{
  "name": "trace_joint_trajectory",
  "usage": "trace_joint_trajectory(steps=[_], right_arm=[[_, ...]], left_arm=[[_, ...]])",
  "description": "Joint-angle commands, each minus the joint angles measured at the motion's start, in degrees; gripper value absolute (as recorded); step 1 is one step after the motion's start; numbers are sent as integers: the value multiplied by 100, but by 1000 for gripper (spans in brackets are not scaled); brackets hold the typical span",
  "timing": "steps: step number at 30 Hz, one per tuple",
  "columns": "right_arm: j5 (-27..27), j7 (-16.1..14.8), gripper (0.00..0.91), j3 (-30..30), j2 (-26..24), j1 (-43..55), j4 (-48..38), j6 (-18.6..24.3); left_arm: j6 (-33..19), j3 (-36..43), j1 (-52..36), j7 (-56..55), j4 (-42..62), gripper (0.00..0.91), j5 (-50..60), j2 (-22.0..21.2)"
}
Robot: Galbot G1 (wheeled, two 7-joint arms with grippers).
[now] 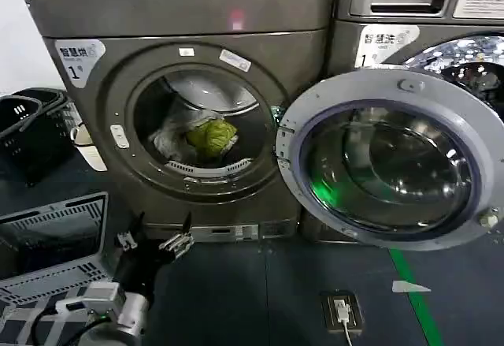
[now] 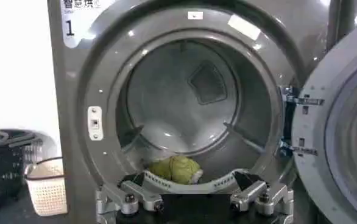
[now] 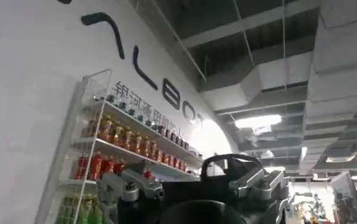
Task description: Grasp the clothes from the dryer.
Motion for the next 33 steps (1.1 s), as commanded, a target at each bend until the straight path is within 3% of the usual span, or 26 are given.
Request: trace_joint_trajectory(steps=[1,33], right_arm=[[3,0,907,18,6,-2,-10,7],[0,14,907,34,23,-17,-33,17]], left_arm=[[0,-1,-24,3,26,907,-8,-3],[13,2,-2,14,-27,907,-26,23]])
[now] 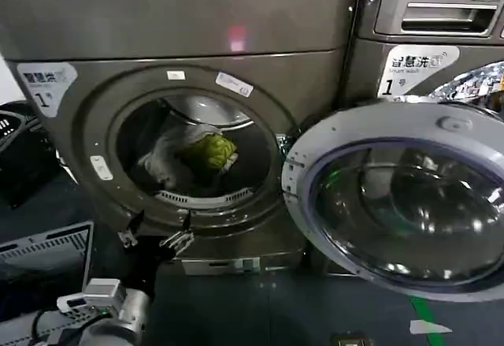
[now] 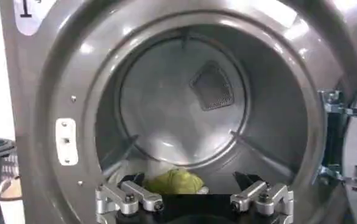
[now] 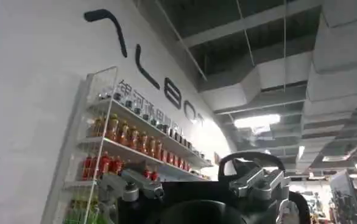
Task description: Grasp the clothes from the dryer.
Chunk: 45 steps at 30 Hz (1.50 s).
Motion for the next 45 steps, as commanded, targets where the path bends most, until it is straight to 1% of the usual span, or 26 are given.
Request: trace_joint_trajectory(steps=[1,29,31,32,34,39,45], right_arm=[[7,13,907,-1,-1,-5,-2,-6],[-7,24,907,33,26,10,-19,35],[-56,10,907,42,34,-5,8,-26],[-164,3,907,51,35,-11,13,-42],[-174,-13,907,90,38,-33,48,-158],[-399,-121,907,217,107,-158,123,-330],[-541,-131,907,367,135,-288,180,-454]], left_arm=[[2,3,23,0,-20,907,8,9],[0,-3,-88,16,58,907,-18,10],[-15,-9,-105,28,71,907,-22,17],[-40,-8,-132,35,90,907,-20,26],[-133,-44,-249,44,194,907,-18,63],[-329,-150,-940,91,720,907,-229,180],[-822,82,-2465,90,2318,907,-271,202]])
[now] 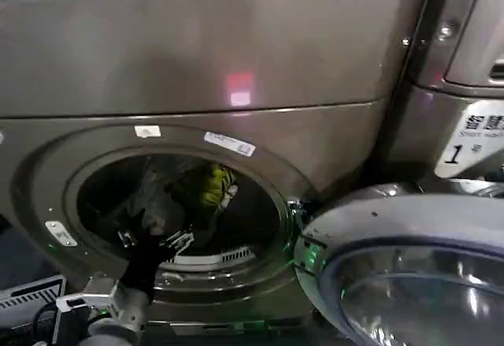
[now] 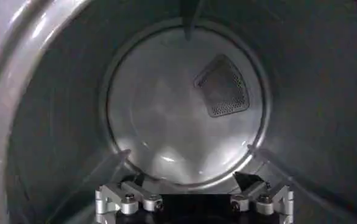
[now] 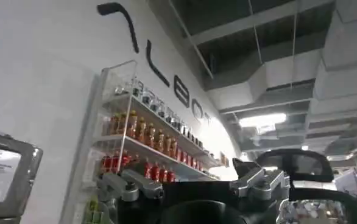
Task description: Grasp the clothes from the dryer.
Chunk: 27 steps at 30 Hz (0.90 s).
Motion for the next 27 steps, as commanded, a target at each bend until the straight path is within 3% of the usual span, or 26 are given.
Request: trace_joint_trajectory(steps=[1,14,24,27], right_arm=[[-154,-17,907,133,9,-100,8,-109],[-132,-71,907,133,-37,-60,-92,7],[-133,-113,907,72,-89,49,-189,38],[-132,-123,907,68,-89,58,-194,45]], left_arm=[[-546,199,-1947,8,2013,907,-71,47],[-1122,364,-4436,38,5582,907,-43,-86],[-1076,1057,-6219,1868,7849,907,-375,312],[-1127,1491,-6690,2588,8573,907,40,402]])
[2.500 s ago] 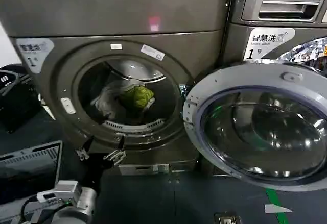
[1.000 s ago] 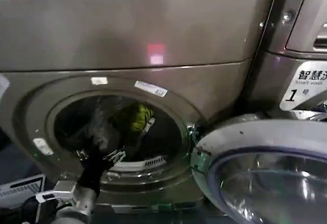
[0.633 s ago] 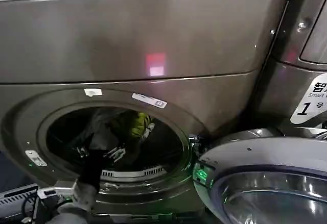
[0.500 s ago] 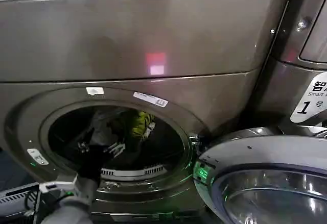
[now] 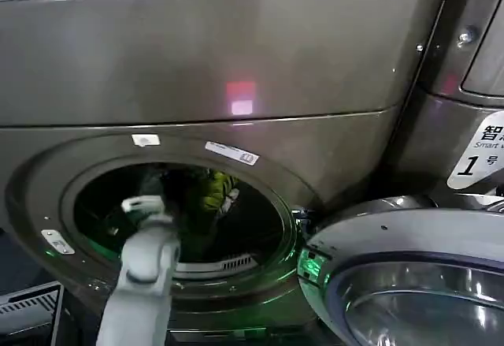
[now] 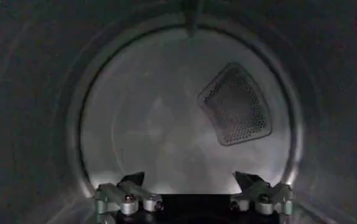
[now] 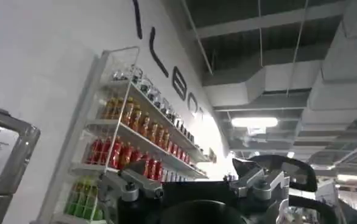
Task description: Grasp the clothes from the dryer.
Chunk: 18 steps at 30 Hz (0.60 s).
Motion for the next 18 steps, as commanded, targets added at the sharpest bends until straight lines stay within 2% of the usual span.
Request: trace_joint_trajectory(steps=[1,6,10,13,18], right_arm=[[-7,-16,907,2,-2,7,-4,4],[-11,-24,907,12,-4,10,-47,20],[-14,-31,907,14,7,18,-72,29],[-16,-34,907,-8,3,35,-84,34],[-18,-45,907,-72,-6,58,-69,44]], left_arm=[[-175,843,-1801,1878,2617,907,352,210],[-579,2017,-2716,3048,4060,907,1251,277],[-1275,3047,-3310,3759,4952,907,1741,321],[-1855,3901,-3580,4159,5215,907,1879,454],[-2184,4839,-4068,4715,5510,907,2533,468]])
